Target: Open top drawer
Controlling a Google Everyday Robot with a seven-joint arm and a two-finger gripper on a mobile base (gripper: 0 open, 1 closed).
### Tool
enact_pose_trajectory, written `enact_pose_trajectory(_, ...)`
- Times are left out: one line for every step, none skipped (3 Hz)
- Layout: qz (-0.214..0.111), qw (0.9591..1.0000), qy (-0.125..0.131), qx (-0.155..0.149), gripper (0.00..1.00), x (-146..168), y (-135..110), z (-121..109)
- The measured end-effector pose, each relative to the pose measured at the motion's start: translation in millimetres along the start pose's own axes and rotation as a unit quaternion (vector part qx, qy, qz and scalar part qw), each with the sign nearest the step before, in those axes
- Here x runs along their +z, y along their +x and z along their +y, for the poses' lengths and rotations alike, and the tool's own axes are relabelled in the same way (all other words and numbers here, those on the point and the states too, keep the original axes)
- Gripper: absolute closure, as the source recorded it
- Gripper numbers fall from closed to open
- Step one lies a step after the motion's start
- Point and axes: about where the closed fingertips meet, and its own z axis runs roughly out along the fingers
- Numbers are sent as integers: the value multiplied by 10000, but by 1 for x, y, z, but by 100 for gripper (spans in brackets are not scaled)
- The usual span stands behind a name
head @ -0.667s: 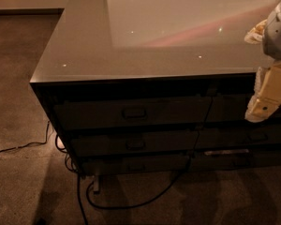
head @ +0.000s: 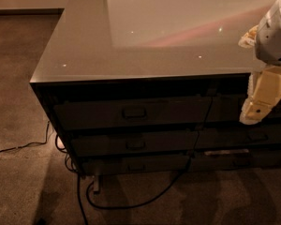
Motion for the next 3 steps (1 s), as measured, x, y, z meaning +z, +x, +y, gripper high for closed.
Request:
enact_pose_trajectory(-257, 9997, 29, 40, 0, -4, 7, -3)
enact_pose_trajectory(-881, 9956, -271, 175, 0, 24, 6, 5)
enact_pose_trajectory(-1585, 9842, -708, 338, 0, 61, -15, 20)
